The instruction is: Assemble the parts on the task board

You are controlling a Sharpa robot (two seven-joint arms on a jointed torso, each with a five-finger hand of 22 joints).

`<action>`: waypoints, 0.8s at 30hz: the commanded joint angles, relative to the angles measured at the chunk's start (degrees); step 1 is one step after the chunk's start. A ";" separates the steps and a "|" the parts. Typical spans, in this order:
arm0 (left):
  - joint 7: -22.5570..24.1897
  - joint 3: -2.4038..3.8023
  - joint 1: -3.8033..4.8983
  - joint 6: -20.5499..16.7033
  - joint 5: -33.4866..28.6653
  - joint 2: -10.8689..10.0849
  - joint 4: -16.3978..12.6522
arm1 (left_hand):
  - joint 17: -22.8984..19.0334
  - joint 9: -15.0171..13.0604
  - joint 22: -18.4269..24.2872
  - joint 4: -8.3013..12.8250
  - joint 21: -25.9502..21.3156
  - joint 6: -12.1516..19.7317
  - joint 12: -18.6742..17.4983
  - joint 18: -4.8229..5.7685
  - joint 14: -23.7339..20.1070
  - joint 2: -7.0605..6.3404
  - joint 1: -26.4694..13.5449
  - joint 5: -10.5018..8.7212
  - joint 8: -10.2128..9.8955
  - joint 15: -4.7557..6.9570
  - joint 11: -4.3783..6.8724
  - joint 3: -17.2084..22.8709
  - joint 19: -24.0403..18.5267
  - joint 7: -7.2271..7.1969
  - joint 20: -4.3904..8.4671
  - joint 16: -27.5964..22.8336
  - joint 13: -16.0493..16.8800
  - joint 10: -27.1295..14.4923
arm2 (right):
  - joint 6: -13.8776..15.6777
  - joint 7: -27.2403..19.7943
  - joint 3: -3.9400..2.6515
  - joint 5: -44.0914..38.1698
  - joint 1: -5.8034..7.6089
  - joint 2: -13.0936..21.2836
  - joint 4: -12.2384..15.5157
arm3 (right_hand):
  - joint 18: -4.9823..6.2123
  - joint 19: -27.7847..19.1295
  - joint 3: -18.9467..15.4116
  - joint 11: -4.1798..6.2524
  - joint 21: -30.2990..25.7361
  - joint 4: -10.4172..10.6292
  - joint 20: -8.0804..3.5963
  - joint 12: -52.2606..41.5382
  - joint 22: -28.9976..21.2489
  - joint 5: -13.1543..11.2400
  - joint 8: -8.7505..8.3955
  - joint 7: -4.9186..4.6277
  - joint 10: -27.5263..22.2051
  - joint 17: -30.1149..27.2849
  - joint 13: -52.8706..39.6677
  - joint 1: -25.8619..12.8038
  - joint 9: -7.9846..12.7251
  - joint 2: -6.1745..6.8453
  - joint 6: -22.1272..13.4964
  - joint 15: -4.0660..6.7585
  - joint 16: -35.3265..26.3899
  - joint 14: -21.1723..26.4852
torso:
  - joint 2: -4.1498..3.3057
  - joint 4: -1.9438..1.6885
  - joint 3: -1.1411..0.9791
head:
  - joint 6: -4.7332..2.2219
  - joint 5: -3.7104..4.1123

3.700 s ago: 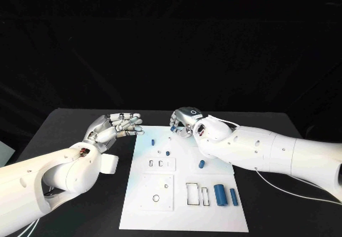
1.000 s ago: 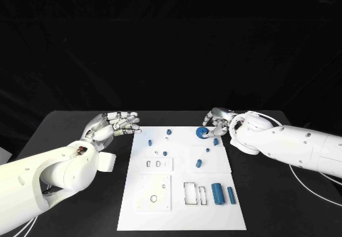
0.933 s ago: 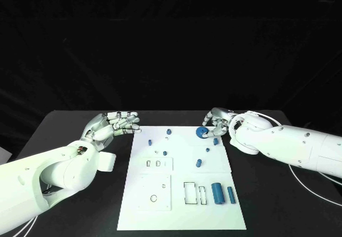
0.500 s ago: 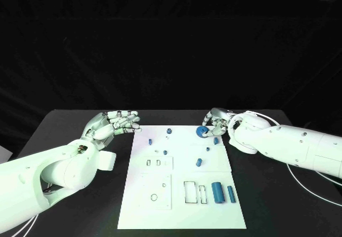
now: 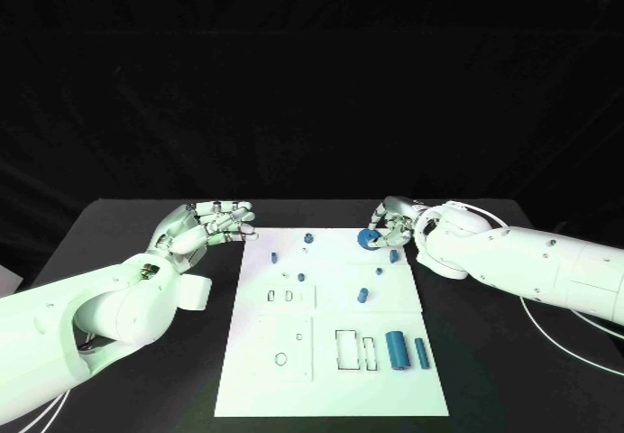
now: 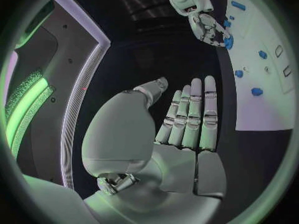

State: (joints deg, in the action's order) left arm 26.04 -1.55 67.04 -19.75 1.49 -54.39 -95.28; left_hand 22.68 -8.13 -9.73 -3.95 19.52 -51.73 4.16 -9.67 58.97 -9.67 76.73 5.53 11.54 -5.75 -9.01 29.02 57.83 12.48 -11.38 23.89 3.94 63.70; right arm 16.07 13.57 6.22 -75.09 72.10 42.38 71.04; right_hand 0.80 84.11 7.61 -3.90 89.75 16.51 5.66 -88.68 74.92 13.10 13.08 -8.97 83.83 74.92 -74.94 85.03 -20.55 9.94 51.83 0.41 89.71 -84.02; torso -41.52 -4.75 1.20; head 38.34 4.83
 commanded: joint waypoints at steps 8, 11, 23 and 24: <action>0.19 0.06 0.15 1.11 0.03 0.10 -0.07 | 0.06 -0.05 -0.07 -0.06 0.21 -0.49 -0.32 -0.58 -0.39 0.09 0.18 -0.07 0.25 -0.05 0.09 0.40 -0.37 -0.07 -0.09 0.11 0.00 0.33 | 0.28 0.69 0.22 -1.29 -0.37 -0.07 0.61 | -0.80 5.89 2.26 -0.01 0.25 -0.15 0.22 -0.83 15.08 2.76 0.26 0.35 5.73 15.08 -14.56 0.21 0.41 -0.44 1.90 -0.23 0.29 -5.98 | 0.07 0.05 0.01 | -0.09 -0.05; 0.19 0.06 0.15 1.13 0.03 0.10 -0.06 | 0.06 -0.05 -0.07 -0.06 0.21 -0.49 -0.32 -0.58 -0.39 0.09 0.18 -0.07 0.25 -0.05 0.09 0.40 -0.37 -0.07 -0.09 0.11 0.00 0.33 | 2.83 1.16 0.22 -3.08 -0.38 0.28 1.94 | -0.80 5.89 3.62 0.29 0.25 -0.33 0.05 -1.32 15.08 3.90 0.36 0.68 6.17 15.08 -15.06 0.67 0.55 -0.38 2.84 -0.02 0.29 -5.98 | 0.09 0.01 0.01 | -0.19 -0.03; 0.19 0.06 0.15 1.15 0.03 0.29 0.08 | 0.19 -0.05 -0.17 -0.06 0.36 -0.49 -0.34 -0.57 -0.50 0.08 0.10 -0.07 0.26 -0.05 0.09 0.46 -0.46 -0.06 -0.08 0.31 -0.01 0.35 | 10.63 3.63 0.11 -11.73 0.81 1.08 13.28 | -0.80 5.89 6.93 0.83 0.25 -0.63 -0.39 -1.32 15.08 6.43 0.39 1.23 6.17 15.08 -15.06 1.01 0.69 0.53 4.52 0.44 0.29 -5.98 | 0.12 -0.01 -0.01 | -0.67 -0.02; 0.20 0.06 0.15 1.15 0.03 0.31 0.10 | 0.19 -0.05 -0.17 -0.06 0.36 -0.49 -0.34 -0.57 -0.50 0.08 0.10 -0.07 0.26 -0.05 0.09 0.46 -0.46 -0.06 -0.08 0.31 -0.01 0.35 | 10.84 3.79 0.11 -12.39 0.86 0.77 13.93 | -0.80 5.89 6.97 0.83 0.25 -0.63 -0.39 -1.32 15.08 6.43 0.39 1.24 6.17 15.08 -15.06 1.00 0.69 0.55 4.55 0.45 0.29 -5.98 | 0.16 -0.01 0.00 | -0.70 -0.05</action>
State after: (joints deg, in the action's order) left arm 25.89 -1.54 67.04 -19.65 1.50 -54.22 -95.14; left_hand 22.81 -8.11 -9.85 -4.11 19.51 -51.73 4.16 -9.67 58.97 -9.67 76.73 5.52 11.54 -5.75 -9.01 29.18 57.83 12.48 -11.38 23.89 3.94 63.70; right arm 23.73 16.03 6.33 -82.40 72.95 43.43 84.21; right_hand 0.81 84.10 14.24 -3.38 89.75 15.87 5.66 -89.80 74.92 19.33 13.24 -8.33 83.94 74.91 -74.92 85.69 -19.68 10.59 55.36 0.42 89.70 -84.02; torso -41.37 -4.70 1.20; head 37.73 4.80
